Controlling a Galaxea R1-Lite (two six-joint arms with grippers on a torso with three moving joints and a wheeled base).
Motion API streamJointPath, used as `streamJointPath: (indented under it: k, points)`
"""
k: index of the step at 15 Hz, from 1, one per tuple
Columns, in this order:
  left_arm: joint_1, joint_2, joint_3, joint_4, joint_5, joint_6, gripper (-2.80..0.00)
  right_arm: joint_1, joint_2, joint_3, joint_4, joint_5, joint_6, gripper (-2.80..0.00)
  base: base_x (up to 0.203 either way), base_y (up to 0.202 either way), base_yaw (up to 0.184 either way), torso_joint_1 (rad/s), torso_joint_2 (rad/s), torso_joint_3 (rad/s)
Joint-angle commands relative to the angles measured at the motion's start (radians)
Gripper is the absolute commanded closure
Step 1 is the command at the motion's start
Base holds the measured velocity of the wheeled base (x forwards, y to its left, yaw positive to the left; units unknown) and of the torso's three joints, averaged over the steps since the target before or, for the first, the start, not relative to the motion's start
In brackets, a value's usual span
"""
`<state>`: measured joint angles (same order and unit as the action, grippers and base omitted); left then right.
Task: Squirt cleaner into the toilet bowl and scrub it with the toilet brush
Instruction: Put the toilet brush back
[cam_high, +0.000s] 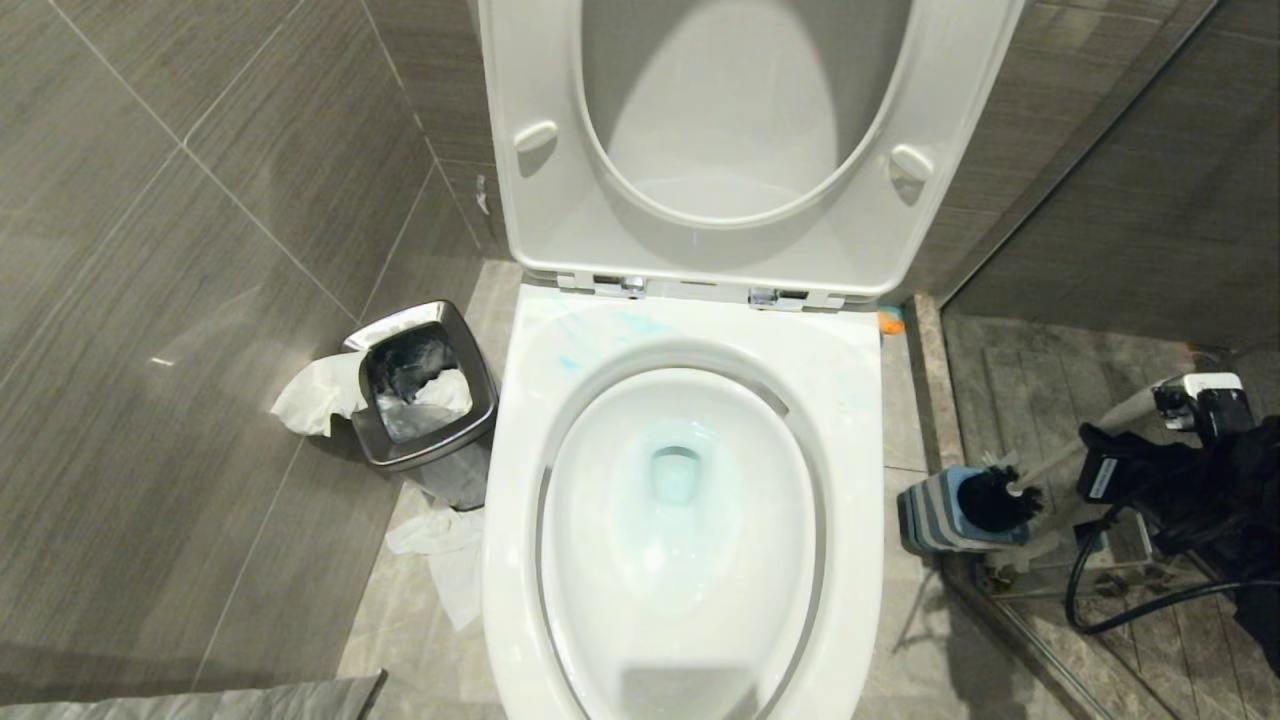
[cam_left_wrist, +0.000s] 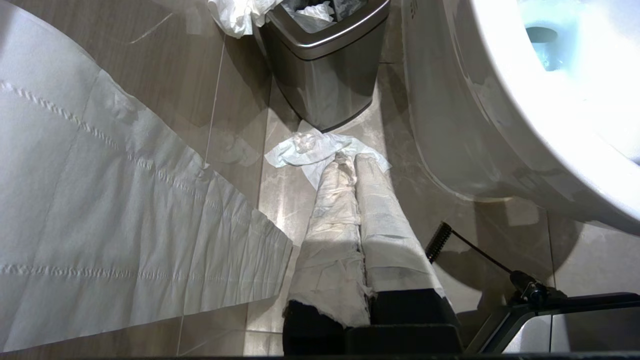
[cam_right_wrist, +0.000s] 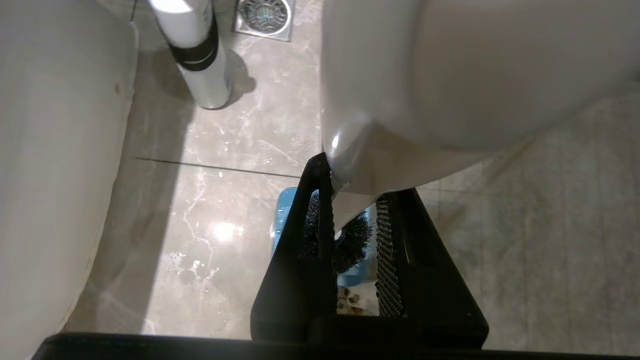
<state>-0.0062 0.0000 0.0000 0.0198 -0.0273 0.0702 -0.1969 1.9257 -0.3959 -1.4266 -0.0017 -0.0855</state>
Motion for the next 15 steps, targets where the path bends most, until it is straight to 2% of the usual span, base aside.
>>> streamJointPath:
  k: [1,8,15]
  points:
    - [0.0,0.0,0.0,0.0,0.0,0.0,0.0,0.021,0.108,0.026,-0.094,-0.003,0.002,0.0,0.0,0.0,0.0,0.0,0.0,0.0]
    - [0.0,0.0,0.0,0.0,0.0,0.0,0.0,0.044,0.193,0.042,-0.103,-0.035,0.003,0.0,0.0,0.0,0.0,0.0,0.0,0.0]
    - [0.0,0.0,0.0,0.0,0.0,0.0,0.0,0.073,0.176,0.045,-0.103,-0.062,0.015,0.0,0.0,0.0,0.0,0.0,0.0,0.0]
